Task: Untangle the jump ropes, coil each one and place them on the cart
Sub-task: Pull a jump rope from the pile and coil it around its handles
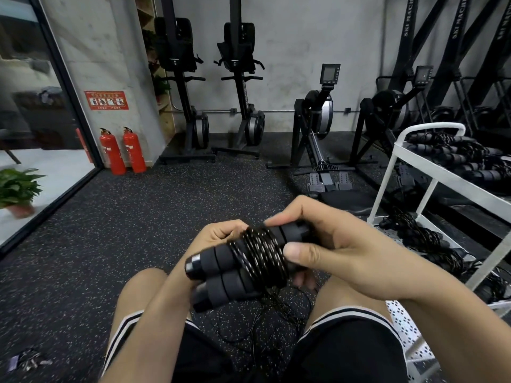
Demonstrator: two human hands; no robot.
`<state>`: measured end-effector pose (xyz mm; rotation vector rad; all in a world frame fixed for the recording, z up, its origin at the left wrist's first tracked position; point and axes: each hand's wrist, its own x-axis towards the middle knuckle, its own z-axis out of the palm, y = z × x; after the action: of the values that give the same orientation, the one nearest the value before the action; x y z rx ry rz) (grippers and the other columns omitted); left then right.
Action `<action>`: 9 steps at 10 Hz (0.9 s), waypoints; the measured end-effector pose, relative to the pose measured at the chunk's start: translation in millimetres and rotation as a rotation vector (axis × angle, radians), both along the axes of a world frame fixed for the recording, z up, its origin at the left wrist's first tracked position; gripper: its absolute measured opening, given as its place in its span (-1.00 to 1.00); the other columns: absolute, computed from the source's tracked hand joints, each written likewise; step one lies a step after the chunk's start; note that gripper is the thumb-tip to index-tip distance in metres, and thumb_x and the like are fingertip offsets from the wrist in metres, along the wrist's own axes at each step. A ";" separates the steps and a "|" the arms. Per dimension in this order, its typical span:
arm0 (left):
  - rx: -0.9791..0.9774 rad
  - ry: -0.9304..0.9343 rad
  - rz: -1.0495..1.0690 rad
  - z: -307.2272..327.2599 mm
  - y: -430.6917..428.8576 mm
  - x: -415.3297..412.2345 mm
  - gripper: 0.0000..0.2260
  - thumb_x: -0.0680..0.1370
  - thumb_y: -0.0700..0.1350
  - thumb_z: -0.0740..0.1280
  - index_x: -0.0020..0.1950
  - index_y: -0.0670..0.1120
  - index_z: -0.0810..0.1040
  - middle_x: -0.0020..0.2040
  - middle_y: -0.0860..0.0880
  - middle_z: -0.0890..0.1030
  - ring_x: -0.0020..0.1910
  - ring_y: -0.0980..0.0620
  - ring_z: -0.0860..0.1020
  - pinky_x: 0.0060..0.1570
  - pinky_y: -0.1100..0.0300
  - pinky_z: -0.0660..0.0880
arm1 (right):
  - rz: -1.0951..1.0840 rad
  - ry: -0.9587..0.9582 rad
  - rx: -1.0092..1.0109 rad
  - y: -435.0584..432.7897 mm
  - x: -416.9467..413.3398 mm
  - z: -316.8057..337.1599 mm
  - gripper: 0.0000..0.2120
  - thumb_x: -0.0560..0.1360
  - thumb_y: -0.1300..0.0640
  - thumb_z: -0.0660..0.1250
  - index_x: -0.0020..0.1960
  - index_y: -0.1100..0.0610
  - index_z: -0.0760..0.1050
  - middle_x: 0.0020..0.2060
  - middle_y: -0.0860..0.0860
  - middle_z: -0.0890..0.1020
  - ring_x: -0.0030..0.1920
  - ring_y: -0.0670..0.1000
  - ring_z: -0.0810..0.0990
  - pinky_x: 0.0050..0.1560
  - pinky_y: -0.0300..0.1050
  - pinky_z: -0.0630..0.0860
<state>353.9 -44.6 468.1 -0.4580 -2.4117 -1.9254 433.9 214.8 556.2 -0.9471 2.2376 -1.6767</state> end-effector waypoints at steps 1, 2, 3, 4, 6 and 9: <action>0.056 -0.096 0.194 -23.2 25.4 15.3 -0.79 0.77 -0.17 0.25 0.20 -0.20 0.67 0.12 -0.29 0.71 0.15 -0.16 0.66 0.36 -0.07 0.55 | -0.059 0.028 -0.133 -2.1 -6.2 -3.1 -0.73 0.68 0.14 0.36 0.35 0.15 0.49 -0.09 0.17 0.67 -0.17 0.19 0.69 -0.20 0.03 0.63; 0.118 -0.227 0.054 -19.4 33.0 12.2 -0.49 0.72 -0.30 0.26 -0.40 0.04 0.56 -0.41 0.09 0.54 -0.37 0.13 0.42 -0.24 0.20 0.45 | -0.153 0.028 -0.244 -8.1 -13.6 -7.8 -0.73 0.63 0.18 0.41 0.32 0.17 0.52 -0.08 0.23 0.68 -0.18 0.21 0.69 -0.20 0.00 0.64; 0.016 -0.002 0.021 4.8 45.4 24.3 -0.54 0.77 0.05 0.22 -0.31 0.18 0.63 -0.46 0.17 0.37 -0.45 0.19 0.28 -0.35 0.21 0.23 | -0.267 0.016 -0.403 -15.2 -23.2 -11.4 -0.71 0.54 0.22 0.48 0.23 0.18 0.53 -0.04 0.20 0.70 -0.19 0.27 0.71 -0.21 -0.01 0.65; -0.104 0.213 -0.011 22.9 57.6 42.9 -0.75 0.76 0.05 0.21 0.08 0.19 0.68 -0.35 0.34 0.57 -0.32 0.36 0.52 -0.27 0.40 0.37 | -0.404 0.084 -0.440 -16.3 -31.8 -12.1 -0.68 0.50 0.20 0.55 0.18 0.15 0.52 -0.03 0.15 0.72 -0.22 0.24 0.73 -0.19 0.03 0.68; -0.385 0.276 0.038 25.7 49.8 44.6 -0.76 0.74 0.12 0.26 0.00 0.05 0.61 -0.36 0.03 0.56 -0.44 0.15 0.43 -0.33 0.04 0.42 | -0.655 0.352 0.040 -14.4 -40.2 -20.7 -0.68 0.54 0.01 0.60 0.11 -0.13 0.47 0.00 -0.20 0.69 -0.04 -0.09 0.67 0.00 -0.14 0.61; -0.728 0.450 0.082 27.0 35.4 35.2 -0.77 0.70 0.18 0.25 0.14 0.14 0.65 -0.02 0.17 0.59 0.00 0.06 0.62 0.03 -0.06 0.57 | -0.602 0.405 0.409 -21.8 -50.0 -31.1 -0.64 0.54 0.07 0.59 0.09 -0.12 0.40 -0.05 -0.19 0.57 -0.03 -0.27 0.51 -0.14 -0.37 0.35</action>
<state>389.2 -9.2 495.1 -0.6925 -2.6528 -0.7345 383.9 192.9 525.1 -0.5775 3.2166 -1.1686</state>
